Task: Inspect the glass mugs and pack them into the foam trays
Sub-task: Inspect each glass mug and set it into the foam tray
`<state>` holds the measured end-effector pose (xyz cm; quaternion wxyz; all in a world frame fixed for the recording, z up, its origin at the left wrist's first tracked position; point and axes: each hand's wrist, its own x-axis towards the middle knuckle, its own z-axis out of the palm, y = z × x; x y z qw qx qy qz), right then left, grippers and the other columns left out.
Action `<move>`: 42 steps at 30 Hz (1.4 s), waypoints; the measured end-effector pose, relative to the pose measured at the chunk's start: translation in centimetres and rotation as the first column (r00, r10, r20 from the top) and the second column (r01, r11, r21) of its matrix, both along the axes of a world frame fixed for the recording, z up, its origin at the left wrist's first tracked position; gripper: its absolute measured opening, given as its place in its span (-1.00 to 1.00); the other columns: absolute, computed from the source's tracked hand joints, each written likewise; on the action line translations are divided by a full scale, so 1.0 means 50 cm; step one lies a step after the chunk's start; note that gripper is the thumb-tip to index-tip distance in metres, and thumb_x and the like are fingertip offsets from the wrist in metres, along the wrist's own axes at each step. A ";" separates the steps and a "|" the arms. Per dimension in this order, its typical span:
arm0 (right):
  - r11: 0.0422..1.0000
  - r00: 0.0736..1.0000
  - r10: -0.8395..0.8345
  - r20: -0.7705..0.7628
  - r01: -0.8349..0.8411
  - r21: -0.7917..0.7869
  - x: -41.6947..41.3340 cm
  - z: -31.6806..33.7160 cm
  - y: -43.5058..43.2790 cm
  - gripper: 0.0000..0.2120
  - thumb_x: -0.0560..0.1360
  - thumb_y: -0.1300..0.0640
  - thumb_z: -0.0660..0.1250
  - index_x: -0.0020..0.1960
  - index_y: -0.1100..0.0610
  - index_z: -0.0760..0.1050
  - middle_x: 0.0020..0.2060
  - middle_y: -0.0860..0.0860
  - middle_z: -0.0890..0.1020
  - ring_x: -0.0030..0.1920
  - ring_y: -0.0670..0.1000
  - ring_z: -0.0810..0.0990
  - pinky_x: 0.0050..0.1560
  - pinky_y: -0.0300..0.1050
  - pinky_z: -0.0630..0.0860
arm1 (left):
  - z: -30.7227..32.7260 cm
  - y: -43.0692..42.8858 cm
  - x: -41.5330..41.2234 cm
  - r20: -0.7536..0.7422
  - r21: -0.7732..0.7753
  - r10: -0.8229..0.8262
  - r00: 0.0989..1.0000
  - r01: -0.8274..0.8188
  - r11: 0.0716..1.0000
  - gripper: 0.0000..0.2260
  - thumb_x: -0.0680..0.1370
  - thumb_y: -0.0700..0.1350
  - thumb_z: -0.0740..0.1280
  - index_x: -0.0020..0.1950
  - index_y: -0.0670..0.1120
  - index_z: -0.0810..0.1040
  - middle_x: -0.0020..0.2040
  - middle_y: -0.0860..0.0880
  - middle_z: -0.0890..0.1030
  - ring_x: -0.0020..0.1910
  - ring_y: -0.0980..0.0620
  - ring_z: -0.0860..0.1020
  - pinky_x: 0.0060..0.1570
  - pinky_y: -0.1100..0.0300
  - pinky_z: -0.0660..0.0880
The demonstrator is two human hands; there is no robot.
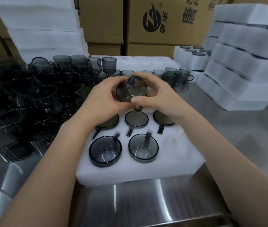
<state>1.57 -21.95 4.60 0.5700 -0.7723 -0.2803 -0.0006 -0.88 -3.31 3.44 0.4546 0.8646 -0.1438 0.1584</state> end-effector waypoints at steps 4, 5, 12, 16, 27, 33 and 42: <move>0.998 0.997 0.019 0.077 -0.014 -0.069 0.001 -0.008 0.003 -0.49 0.33 0.14 0.58 0.22 0.13 0.51 0.13 0.03 0.63 0.20 0.01 0.59 0.30 0.15 0.48 | -0.005 0.005 -0.014 0.023 0.025 -0.021 1.000 0.020 0.999 -0.35 0.37 -0.07 0.57 0.41 0.09 0.44 0.24 0.13 0.55 0.22 0.17 0.52 0.28 0.19 0.43; 0.998 0.997 0.016 0.080 -0.011 -0.068 -0.001 -0.009 0.004 -0.49 0.30 0.08 0.59 0.17 0.10 0.50 0.10 0.02 0.64 0.18 0.01 0.60 0.28 0.15 0.49 | -0.007 0.006 -0.017 0.026 0.045 -0.026 0.999 0.025 0.999 -0.32 0.37 -0.08 0.56 0.45 0.09 0.40 0.26 0.15 0.53 0.24 0.19 0.50 0.28 0.25 0.40; 0.979 0.976 -0.176 0.129 0.187 -0.076 -0.006 -0.013 0.029 -0.49 0.12 -0.26 0.53 -0.16 -0.01 0.37 -0.16 -0.04 0.64 -0.07 -0.05 0.61 0.06 0.03 0.54 | -0.006 -0.003 -0.015 0.110 0.163 -0.068 0.992 0.049 0.985 -0.27 0.29 -0.23 0.57 0.41 0.08 0.44 0.16 0.11 0.55 0.14 0.24 0.45 0.12 0.54 0.31; 0.984 0.981 -0.176 0.075 0.173 0.049 -0.005 -0.008 0.031 -0.65 0.40 -0.04 0.53 -0.19 0.16 0.43 -0.28 0.02 0.56 -0.22 -0.07 0.50 -0.11 -0.07 0.45 | -0.005 -0.006 -0.010 0.148 0.162 -0.052 0.988 0.027 0.986 -0.32 0.26 -0.16 0.61 0.33 0.11 0.50 0.04 0.21 0.55 0.03 0.22 0.50 0.07 0.43 0.39; 0.977 0.965 0.110 -0.239 -0.060 0.206 0.012 -0.001 -0.008 -0.68 0.66 0.17 0.15 0.36 0.21 0.47 0.12 0.19 0.63 0.08 0.29 0.62 0.25 0.26 0.51 | -0.009 0.010 0.011 0.083 -0.138 -0.103 0.991 0.113 0.984 -0.37 0.29 -0.23 0.57 0.32 0.07 0.55 0.12 0.15 0.66 0.14 0.18 0.59 0.20 0.25 0.48; 0.979 0.978 0.152 -0.141 -0.129 0.161 0.017 -0.010 -0.004 -0.60 0.51 0.34 0.38 0.33 0.19 0.48 0.20 0.18 0.62 0.14 0.16 0.64 0.12 0.10 0.61 | -0.008 0.012 0.023 0.079 -0.130 -0.081 0.994 0.091 0.987 -0.46 0.29 -0.15 0.55 0.23 0.13 0.58 0.06 0.18 0.67 0.12 0.19 0.59 0.18 0.24 0.49; 0.981 0.980 -0.186 0.071 0.189 -0.039 0.024 -0.013 0.037 -0.47 0.20 -0.25 0.51 -0.12 0.10 0.40 -0.17 0.16 0.61 -0.10 0.17 0.64 -0.05 0.27 0.60 | -0.005 -0.002 0.024 0.084 0.006 -0.035 0.996 0.035 0.999 -0.46 0.23 -0.07 0.63 0.16 0.17 0.61 -0.06 0.25 0.66 -0.02 0.34 0.57 0.03 0.39 0.46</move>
